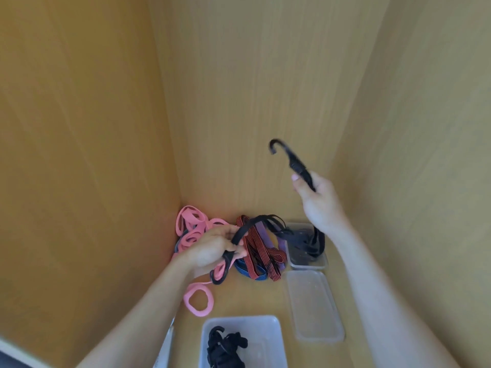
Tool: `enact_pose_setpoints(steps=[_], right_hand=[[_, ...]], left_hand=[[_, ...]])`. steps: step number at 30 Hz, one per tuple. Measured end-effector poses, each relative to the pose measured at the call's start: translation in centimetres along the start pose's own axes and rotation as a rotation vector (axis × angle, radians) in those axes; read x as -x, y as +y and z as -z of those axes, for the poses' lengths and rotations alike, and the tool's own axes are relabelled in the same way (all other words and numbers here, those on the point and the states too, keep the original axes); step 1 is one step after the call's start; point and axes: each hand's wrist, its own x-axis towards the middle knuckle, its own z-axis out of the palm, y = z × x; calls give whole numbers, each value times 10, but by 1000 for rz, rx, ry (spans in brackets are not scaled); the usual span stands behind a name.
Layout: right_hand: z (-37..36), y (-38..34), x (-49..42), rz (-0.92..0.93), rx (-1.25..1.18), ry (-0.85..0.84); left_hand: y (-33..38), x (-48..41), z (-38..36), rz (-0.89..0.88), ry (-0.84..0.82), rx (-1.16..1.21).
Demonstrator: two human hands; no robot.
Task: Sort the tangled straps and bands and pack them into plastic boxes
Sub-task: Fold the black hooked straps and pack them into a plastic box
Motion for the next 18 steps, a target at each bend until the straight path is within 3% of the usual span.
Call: enact_pose_setpoints(steps=[9,12,18], right_hand=[[-12,-7,24,-47,84,-506],[-10,-13,27,-48,98,-685],[-14,-20,32,-111,173,-926]], left_hand=[[2,-2,-8,10,-147,308],[5,-1,-6,42,-288,435],[8,2,-10,97,-452,378]])
